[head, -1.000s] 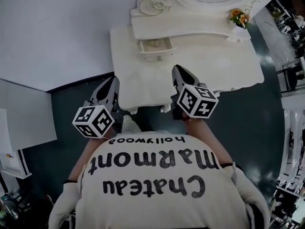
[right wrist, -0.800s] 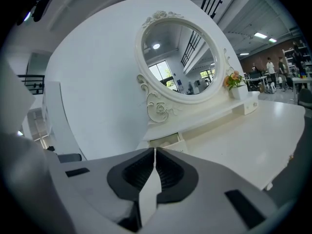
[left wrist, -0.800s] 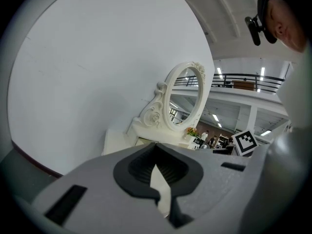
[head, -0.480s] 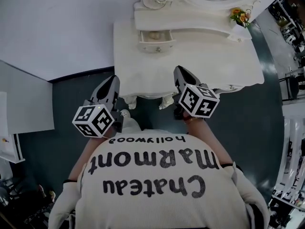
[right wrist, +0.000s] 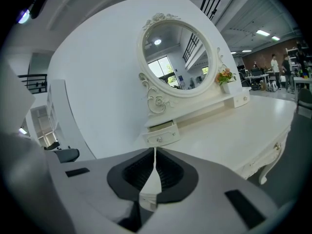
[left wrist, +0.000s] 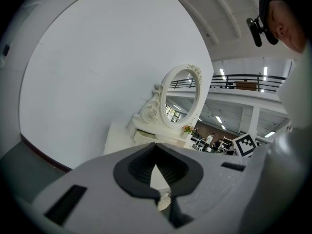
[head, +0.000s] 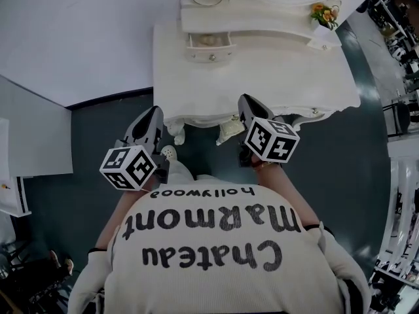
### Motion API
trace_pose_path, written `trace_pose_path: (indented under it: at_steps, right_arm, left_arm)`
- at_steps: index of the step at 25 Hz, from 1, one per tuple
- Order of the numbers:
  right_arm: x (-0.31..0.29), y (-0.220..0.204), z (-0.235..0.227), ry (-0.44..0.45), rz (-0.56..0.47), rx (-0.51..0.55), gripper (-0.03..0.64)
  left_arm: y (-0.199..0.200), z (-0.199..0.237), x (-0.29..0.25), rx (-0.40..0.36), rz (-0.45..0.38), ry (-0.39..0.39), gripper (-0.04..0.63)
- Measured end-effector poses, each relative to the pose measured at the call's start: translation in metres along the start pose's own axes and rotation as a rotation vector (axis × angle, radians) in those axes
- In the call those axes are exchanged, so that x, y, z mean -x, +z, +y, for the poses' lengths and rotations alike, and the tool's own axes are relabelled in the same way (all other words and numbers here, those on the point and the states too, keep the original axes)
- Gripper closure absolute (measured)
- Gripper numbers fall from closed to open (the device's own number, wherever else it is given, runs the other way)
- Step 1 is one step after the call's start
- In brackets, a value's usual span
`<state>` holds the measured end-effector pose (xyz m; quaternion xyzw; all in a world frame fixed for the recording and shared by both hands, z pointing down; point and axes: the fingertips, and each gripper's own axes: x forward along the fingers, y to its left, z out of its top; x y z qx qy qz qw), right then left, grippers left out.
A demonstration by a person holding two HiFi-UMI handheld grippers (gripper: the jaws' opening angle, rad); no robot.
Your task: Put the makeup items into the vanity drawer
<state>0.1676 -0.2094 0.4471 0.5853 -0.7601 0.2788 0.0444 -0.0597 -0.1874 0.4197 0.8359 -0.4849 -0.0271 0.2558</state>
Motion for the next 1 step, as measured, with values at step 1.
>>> trace_pose_path:
  at_steps: [1]
  right_arm:
    - [0.0033,-0.0021,-0.0016,-0.003,0.002,-0.002,0.58]
  left_arm:
    - [-0.002,-0.0021,0.002,0.0,-0.001,0.0,0.588]
